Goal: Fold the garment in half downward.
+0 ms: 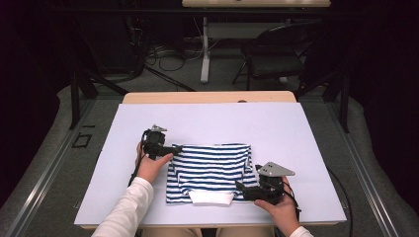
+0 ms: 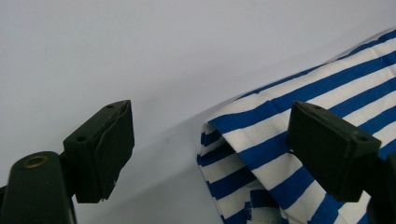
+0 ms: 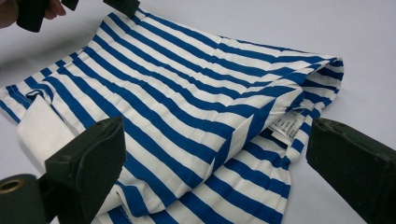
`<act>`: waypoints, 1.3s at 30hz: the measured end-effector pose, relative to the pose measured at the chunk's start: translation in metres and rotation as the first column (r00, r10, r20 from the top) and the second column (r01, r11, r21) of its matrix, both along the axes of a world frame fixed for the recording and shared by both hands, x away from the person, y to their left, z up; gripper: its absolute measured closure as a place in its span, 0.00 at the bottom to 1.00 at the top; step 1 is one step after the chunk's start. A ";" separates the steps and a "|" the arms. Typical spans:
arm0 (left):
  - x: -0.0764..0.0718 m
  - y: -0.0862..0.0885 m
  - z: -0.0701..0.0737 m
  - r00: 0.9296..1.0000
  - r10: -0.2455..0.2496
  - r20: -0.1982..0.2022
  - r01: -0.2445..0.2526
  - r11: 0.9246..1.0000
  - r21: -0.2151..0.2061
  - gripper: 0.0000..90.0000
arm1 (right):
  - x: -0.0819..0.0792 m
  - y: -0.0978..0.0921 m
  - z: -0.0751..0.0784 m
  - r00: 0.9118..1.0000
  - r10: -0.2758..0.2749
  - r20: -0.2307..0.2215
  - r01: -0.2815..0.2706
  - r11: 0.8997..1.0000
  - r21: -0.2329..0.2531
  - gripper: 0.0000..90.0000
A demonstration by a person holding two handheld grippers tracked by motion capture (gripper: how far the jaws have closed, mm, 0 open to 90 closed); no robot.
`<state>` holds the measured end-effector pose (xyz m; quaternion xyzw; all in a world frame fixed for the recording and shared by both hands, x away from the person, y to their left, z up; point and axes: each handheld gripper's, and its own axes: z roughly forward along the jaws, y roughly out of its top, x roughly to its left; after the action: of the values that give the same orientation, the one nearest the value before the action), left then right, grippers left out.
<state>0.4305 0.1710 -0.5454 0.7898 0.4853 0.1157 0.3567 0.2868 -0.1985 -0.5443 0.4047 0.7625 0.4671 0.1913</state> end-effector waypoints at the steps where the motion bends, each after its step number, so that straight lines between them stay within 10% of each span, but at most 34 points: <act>1: 0.000 0.000 0.000 1.000 -0.003 -0.006 0.003 1.000 0.011 0.19 | 0.000 0.000 0.000 1.000 0.000 0.000 0.000 1.000 -0.001 0.05; 25: 0.002 -0.011 -0.010 0.998 -0.059 0.003 0.059 0.997 0.059 0.69 | 0.005 -0.002 0.000 1.000 0.005 -0.006 -0.005 1.000 0.001 0.09; 39: 0.000 -0.011 -0.009 0.998 -0.067 -0.007 0.067 0.997 0.043 0.90 | 0.043 -0.003 0.013 0.999 -0.018 -0.031 0.017 1.000 -0.026 0.16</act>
<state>0.4306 0.1596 -0.5546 0.8135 0.4569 0.1118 0.3420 0.3302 -0.2012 -0.5309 0.4159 0.7679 0.4492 0.1888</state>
